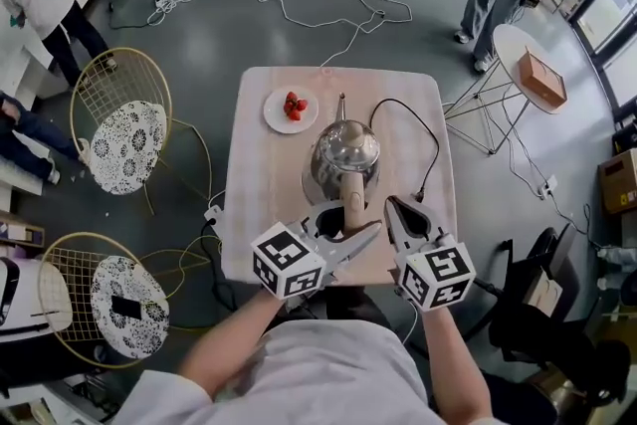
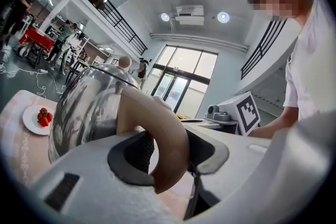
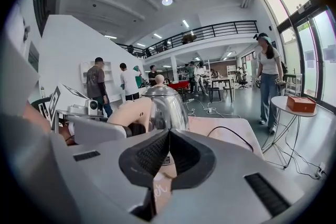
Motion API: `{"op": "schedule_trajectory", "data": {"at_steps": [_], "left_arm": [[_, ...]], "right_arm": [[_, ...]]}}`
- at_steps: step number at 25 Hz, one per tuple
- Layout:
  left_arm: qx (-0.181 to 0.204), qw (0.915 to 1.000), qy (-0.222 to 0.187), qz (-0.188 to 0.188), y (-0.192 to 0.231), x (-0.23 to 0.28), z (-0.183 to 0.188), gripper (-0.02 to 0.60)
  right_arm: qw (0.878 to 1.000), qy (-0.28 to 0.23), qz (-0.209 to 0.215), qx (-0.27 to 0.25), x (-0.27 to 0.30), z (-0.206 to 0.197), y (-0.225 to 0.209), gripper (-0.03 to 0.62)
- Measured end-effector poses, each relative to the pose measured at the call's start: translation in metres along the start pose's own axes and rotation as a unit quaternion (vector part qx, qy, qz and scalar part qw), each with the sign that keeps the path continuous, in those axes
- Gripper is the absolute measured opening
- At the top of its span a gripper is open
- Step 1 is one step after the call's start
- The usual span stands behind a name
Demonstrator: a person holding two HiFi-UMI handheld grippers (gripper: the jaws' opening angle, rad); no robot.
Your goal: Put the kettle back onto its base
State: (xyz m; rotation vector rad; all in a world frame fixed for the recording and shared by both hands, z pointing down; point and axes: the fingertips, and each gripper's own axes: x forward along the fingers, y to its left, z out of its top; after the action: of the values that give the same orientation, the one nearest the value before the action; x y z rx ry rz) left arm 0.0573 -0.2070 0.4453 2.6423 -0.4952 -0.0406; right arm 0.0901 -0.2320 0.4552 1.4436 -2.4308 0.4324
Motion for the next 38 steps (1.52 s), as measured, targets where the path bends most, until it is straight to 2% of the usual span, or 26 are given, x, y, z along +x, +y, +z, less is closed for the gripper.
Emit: {"op": "schedule_trajectory", "data": {"at_steps": [16, 25, 38], "left_arm": [[0.000, 0.9994, -0.011, 0.032, 0.033, 0.038, -0.021, 0.172], [0.000, 0.9996, -0.003, 0.029, 0.046, 0.046, -0.037, 0.173], [0.022, 0.9991, 0.018, 0.031, 0.048, 0.053, -0.057, 0.175]], "right_arm": [[1.000, 0.021, -0.001, 0.022, 0.019, -0.015, -0.033, 0.005], [0.999, 0.037, -0.009, 0.019, 0.024, -0.020, -0.046, 0.005], [0.999, 0.042, -0.013, 0.028, 0.022, -0.029, -0.051, 0.005]]}}
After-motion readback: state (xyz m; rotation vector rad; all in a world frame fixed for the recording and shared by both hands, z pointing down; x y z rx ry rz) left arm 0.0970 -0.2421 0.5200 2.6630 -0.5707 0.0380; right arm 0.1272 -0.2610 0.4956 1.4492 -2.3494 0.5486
